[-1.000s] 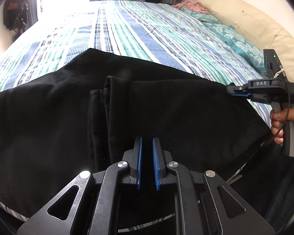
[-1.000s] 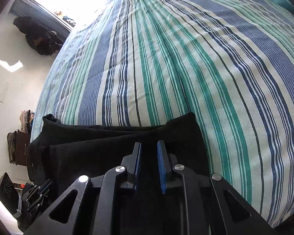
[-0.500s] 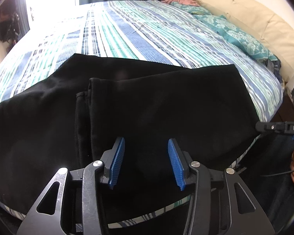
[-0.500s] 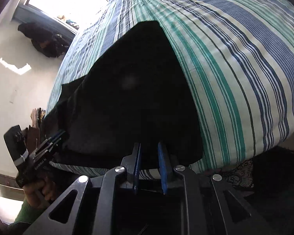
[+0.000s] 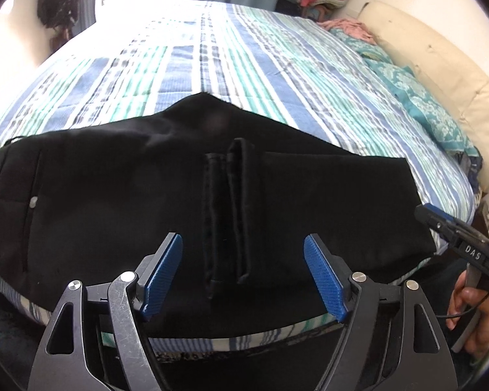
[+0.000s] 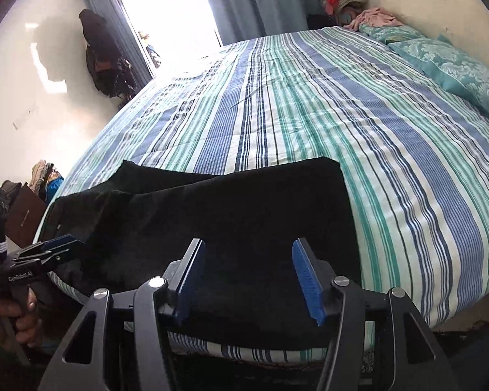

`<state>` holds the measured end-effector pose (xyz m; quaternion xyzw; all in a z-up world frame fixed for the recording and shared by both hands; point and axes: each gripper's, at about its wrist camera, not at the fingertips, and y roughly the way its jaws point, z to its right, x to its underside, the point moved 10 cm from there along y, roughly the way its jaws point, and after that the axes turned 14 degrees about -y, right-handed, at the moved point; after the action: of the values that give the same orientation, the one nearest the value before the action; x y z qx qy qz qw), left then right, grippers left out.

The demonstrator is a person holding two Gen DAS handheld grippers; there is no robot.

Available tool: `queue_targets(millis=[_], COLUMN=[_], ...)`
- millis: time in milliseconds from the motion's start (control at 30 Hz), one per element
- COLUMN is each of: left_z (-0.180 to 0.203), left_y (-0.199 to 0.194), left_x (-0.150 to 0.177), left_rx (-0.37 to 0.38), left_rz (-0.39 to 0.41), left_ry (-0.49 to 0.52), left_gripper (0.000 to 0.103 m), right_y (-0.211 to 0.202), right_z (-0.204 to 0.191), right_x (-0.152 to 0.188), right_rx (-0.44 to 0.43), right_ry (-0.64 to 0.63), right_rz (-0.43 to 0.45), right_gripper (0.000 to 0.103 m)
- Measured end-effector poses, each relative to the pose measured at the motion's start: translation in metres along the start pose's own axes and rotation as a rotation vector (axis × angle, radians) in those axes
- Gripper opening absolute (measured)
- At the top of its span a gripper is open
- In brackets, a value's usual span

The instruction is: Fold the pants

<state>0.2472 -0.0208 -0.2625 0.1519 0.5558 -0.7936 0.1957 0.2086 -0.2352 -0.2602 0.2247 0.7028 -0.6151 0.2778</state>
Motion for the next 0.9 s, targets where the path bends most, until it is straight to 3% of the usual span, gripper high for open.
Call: queue_targets(millis=[133, 300, 400, 900], left_z=[-0.02, -0.034, -0.035, -0.036], left_y=[0.007, 0.018, 0.019, 0.023], left_x=[-0.003, 0.002, 0.003, 0.005], left_rx=[-0.04, -0.072, -0.082, -0.106], left_rz=[-0.011, -0.044, -0.045, -0.045], left_ry=[-0.051, -0.073, -0.067, -0.048], left_gripper=[0.079, 0.083, 0.085, 0.091], right_y=[0.045, 0.047, 0.051, 0.057], right_z=[-0.003, -0.011, -0.017, -0.028], right_x=[0.024, 0.032, 0.034, 0.033], right_rx=[0.052, 0.061, 0.072, 0.064], right_ry=[-0.049, -0.109, -0.138, -0.154], right_rz=[-0.15, -0.144, -0.146, -0.146], right_gripper=[0.057, 0.079, 0.087, 0.103])
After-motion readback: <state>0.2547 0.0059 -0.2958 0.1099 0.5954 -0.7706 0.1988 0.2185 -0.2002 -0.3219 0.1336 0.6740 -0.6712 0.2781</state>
